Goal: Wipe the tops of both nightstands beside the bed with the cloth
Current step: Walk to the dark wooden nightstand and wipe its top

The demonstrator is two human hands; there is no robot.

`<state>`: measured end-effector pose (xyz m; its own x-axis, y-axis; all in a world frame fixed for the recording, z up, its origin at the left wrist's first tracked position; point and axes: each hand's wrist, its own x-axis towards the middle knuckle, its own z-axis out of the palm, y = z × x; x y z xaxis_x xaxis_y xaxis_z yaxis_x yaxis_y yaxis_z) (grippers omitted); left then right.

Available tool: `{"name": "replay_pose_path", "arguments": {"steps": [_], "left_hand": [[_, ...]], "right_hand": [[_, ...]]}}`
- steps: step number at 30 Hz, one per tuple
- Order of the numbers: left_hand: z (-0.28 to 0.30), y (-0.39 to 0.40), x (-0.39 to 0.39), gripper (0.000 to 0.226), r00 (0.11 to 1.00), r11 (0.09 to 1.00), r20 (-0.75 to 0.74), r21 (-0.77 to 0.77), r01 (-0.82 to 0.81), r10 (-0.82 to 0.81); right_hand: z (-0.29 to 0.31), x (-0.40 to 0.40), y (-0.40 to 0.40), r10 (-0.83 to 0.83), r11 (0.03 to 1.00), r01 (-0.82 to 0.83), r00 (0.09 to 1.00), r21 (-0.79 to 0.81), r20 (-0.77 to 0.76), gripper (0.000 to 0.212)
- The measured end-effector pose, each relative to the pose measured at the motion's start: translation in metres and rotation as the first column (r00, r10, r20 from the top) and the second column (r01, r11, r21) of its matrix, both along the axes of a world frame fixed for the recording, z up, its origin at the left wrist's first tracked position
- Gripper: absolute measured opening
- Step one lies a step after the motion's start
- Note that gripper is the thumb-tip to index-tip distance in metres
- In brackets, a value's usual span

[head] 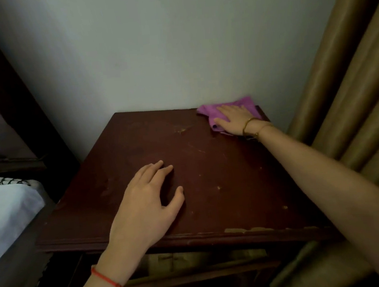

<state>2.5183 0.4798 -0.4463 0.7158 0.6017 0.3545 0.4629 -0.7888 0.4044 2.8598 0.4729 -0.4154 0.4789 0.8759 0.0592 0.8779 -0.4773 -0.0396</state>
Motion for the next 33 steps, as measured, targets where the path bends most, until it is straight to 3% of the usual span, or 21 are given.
{"name": "replay_pose_path", "arguments": {"steps": [4,9,16,22,28,33], "left_hand": [[0.000,0.000,0.001,0.062,1.000,1.000,0.004,-0.003,-0.004,0.004],[0.000,0.001,0.001,0.061,1.000,1.000,0.010,0.006,-0.003,0.002],[0.000,0.001,0.003,0.066,1.000,1.000,0.019,0.016,0.001,-0.001],[0.002,0.000,0.002,0.057,1.000,1.000,0.006,0.006,-0.007,0.007],[0.003,-0.003,0.003,0.058,1.000,1.000,0.008,0.010,-0.005,0.005],[0.005,-0.004,0.002,0.053,1.000,1.000,0.014,-0.004,-0.012,0.012]], "right_hand": [[-0.007,-0.026,0.014,0.195,0.981,-0.195,0.981,0.001,-0.016,0.059],[0.000,0.001,0.014,0.024,0.999,-0.025,1.000,-0.027,-0.005,0.060],[-0.009,-0.063,-0.026,0.334,0.942,-0.336,0.940,-0.022,-0.067,0.060],[0.002,-0.049,-0.042,0.145,0.986,-0.149,0.988,-0.073,-0.058,0.061],[-0.008,-0.108,-0.091,0.408,0.912,-0.410,0.910,-0.014,-0.078,0.061],[0.000,-0.078,-0.093,0.143,0.987,-0.148,0.987,-0.065,-0.078,0.061]]}}
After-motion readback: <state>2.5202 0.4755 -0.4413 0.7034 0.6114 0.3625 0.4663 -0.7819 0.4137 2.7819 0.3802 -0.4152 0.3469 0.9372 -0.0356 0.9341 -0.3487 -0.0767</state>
